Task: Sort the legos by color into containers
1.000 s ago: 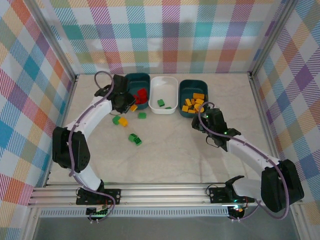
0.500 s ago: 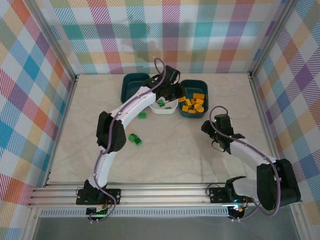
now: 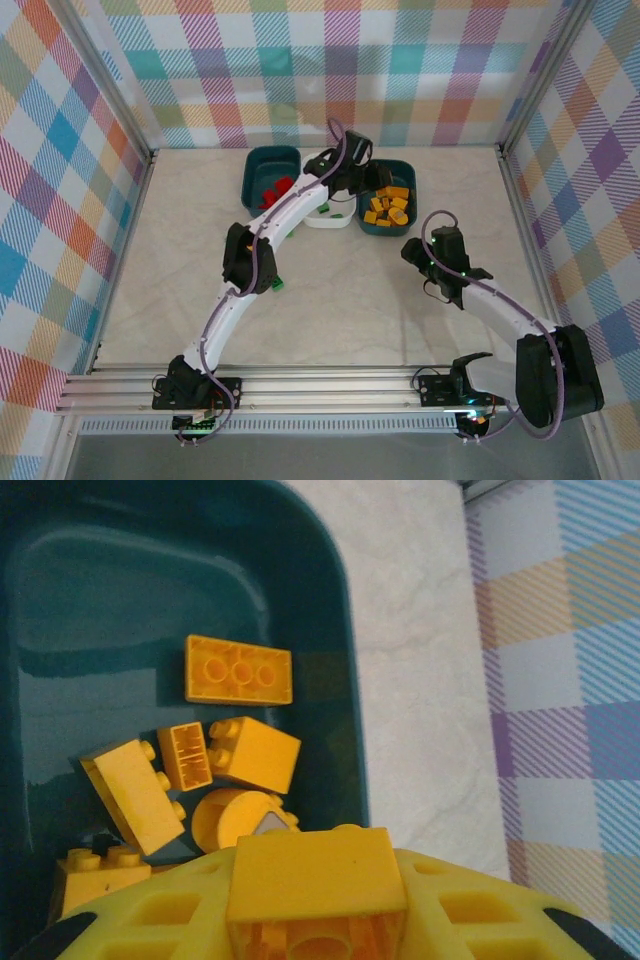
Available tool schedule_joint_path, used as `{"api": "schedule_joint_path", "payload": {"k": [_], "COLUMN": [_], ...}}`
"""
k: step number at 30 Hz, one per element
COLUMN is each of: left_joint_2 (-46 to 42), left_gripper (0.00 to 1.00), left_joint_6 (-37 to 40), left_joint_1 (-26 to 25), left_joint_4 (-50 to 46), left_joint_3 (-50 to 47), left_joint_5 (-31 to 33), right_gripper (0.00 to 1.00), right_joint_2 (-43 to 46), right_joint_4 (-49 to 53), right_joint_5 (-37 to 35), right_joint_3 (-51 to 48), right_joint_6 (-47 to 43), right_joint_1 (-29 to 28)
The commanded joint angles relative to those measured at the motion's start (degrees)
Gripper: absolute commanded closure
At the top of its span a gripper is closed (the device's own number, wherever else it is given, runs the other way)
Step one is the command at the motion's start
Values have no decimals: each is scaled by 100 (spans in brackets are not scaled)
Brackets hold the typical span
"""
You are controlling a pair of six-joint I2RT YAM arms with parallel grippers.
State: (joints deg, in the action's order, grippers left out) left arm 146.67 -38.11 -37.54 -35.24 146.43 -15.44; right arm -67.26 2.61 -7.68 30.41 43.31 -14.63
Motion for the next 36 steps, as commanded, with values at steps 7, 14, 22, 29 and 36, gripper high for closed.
{"api": "schedule_joint_path", "payload": {"k": [7,14,22,29,36], "left_joint_2": [502,-90,-2056,-4490,-4805], "left_gripper": [46,18,22,19,19], "left_joint_6": [-154,284,400,-166,-1118], "left_joint_1": [-78,-61,324,1209,1925], "left_joint_4": [98,-49,-1781,-1097,-1154], "left_joint_3": [500,625,-1679,-6049,-7337], "left_joint_5": [-146,-402,1836,2411,2108], "right_gripper": [25,23,23,24,24], "right_joint_2": [152,94,-144,-359,-471], "right_joint_4": [-3,-66,-213,-294,-333], "right_joint_5": [35,8,347,651,815], "right_joint_3": [0,-11,28,79,123], "right_joint_6": [6,-16,-35,-14,-37], "right_joint_1": [41,44,41,39,31]}}
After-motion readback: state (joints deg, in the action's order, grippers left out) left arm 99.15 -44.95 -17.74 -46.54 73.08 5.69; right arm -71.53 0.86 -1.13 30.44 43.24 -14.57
